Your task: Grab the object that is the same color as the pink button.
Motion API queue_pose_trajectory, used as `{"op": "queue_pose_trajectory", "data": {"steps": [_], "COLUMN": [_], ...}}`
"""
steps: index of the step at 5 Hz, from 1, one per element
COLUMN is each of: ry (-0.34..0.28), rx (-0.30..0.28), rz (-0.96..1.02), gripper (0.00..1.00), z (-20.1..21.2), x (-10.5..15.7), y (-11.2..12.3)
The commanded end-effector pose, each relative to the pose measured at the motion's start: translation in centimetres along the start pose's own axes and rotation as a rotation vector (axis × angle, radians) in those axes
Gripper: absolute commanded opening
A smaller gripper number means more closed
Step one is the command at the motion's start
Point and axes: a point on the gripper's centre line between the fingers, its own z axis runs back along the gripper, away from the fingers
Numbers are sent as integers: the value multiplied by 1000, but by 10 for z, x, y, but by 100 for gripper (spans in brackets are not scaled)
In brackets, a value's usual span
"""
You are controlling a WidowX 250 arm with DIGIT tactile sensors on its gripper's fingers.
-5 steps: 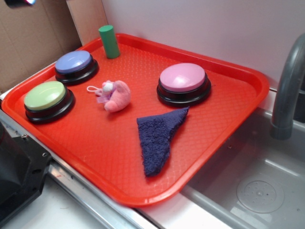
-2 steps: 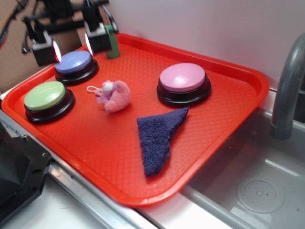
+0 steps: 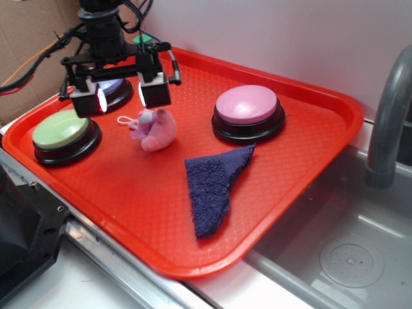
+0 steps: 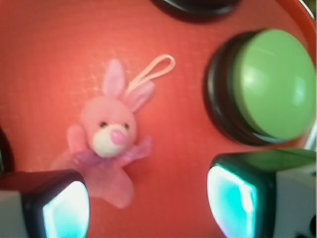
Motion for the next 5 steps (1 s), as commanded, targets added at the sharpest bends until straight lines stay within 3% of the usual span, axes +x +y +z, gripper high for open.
{"op": "queue_pose_trajectory", "data": {"steps": [1, 3, 5], "ry": [-41, -15, -49], "rx": [-63, -67, -92], "rz": [-51, -87, -153], "gripper": [100, 100, 100], "z": [-8, -29, -29], "x": [16, 24, 27], "y": [-10, -18, -24]}}
